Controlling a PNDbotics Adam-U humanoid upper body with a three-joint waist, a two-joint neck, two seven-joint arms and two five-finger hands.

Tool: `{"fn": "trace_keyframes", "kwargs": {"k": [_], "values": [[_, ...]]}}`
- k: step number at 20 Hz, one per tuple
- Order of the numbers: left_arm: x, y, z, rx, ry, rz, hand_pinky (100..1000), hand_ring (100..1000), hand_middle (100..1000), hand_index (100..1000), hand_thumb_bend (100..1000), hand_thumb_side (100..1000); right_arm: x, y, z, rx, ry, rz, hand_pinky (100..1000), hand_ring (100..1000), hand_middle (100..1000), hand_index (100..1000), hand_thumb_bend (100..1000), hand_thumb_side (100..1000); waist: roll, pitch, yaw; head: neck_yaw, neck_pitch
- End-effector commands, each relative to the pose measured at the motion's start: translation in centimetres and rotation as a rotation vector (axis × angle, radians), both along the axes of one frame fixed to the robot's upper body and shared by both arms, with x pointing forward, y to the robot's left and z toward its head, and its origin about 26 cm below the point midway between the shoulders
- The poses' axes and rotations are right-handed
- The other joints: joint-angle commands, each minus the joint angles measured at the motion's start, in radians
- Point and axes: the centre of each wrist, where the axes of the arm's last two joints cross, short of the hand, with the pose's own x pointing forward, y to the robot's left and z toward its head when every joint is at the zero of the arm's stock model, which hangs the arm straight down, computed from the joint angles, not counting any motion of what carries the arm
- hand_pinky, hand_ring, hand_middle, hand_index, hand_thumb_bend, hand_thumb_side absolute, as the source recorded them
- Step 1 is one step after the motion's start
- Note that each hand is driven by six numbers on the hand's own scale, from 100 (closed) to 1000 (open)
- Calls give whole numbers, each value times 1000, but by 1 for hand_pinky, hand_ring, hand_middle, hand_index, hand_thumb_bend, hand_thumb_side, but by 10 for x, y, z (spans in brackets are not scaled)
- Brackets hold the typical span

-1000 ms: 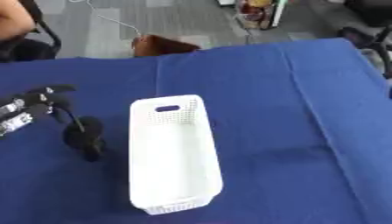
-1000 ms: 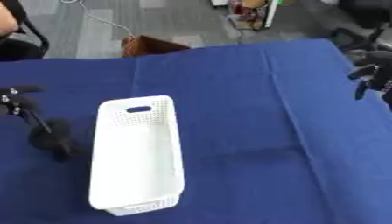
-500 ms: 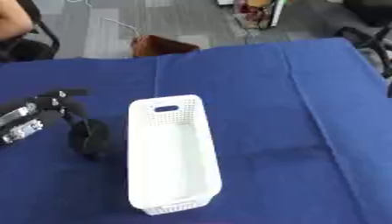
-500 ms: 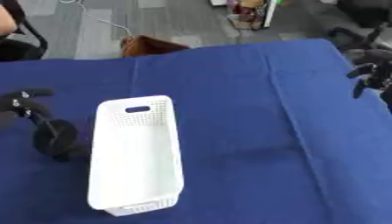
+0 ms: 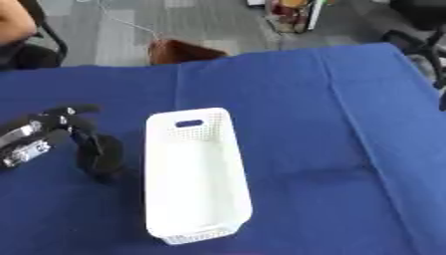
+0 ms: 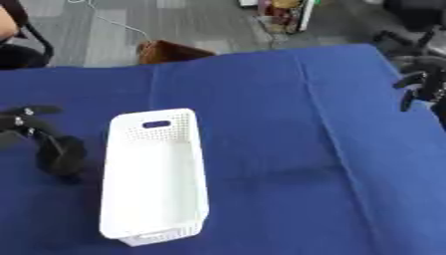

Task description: Pick up objects on the table and place them in the box.

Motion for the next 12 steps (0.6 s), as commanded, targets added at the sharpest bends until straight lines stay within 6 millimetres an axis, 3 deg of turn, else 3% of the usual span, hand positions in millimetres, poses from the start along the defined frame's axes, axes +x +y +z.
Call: {"fn": "trace_keyframes", "kwargs": {"k": [1, 12], "values": [[0, 7, 8, 113, -55, -105, 647, 741, 1000, 879, 100, 993, -2, -5, 15, -192, -213, 115, 407, 667, 714, 827, 1000, 541, -3, -13, 1, -7, -14], [4, 2, 9, 177, -105, -127, 676, 750, 1000, 882, 100, 963, 0, -2, 18, -189, -233, 122, 408, 668, 714, 826, 1000, 541, -10, -1, -7, -3, -24]]}}
